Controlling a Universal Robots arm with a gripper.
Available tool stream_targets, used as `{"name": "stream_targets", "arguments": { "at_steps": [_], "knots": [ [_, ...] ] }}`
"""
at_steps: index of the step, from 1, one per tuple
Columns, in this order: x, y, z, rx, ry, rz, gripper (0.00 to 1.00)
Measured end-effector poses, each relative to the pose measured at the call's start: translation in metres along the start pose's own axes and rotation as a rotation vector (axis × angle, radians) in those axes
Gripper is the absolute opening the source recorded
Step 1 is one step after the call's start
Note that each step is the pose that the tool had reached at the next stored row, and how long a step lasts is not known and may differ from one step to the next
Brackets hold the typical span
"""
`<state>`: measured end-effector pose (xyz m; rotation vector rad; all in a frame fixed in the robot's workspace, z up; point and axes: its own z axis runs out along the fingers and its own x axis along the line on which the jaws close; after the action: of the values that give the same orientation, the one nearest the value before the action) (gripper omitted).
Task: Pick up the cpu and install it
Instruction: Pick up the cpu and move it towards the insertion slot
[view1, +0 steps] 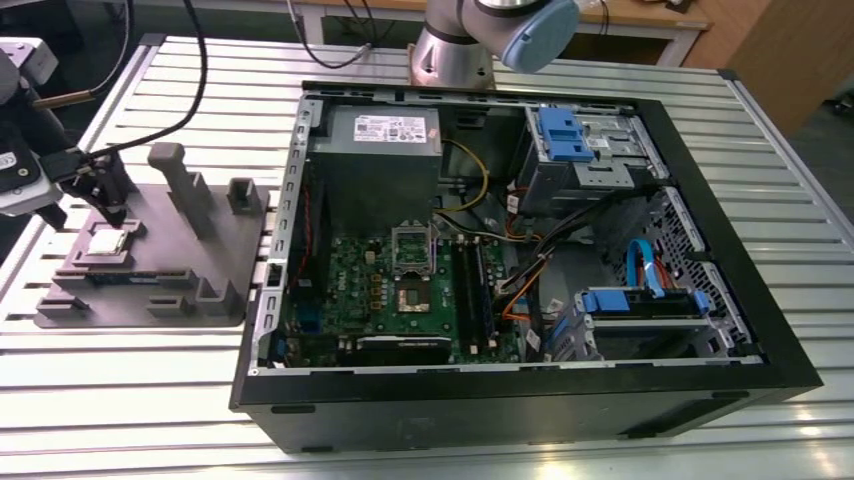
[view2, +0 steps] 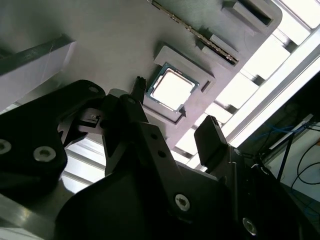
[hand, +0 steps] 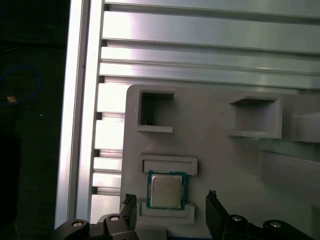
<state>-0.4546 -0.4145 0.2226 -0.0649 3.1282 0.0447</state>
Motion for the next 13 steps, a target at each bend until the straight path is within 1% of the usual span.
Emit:
{"name": "stream_targets", "arguments": {
  "at_steps": [3,10,11,13],
  "knots": [
    [0.0004,0.0002,0.0051,0.0000,0.0000,0.001,0.66],
    [0.0005,0.0002,0.0064,-0.0001,-0.0002,0.001,0.67],
    [0.0005,0.0002,0.0074,-0.0002,-0.0005,0.001,0.73],
    [0.0006,0.0001,0.0105,-0.0001,-0.0001,0.002,0.73]
  ]
}}
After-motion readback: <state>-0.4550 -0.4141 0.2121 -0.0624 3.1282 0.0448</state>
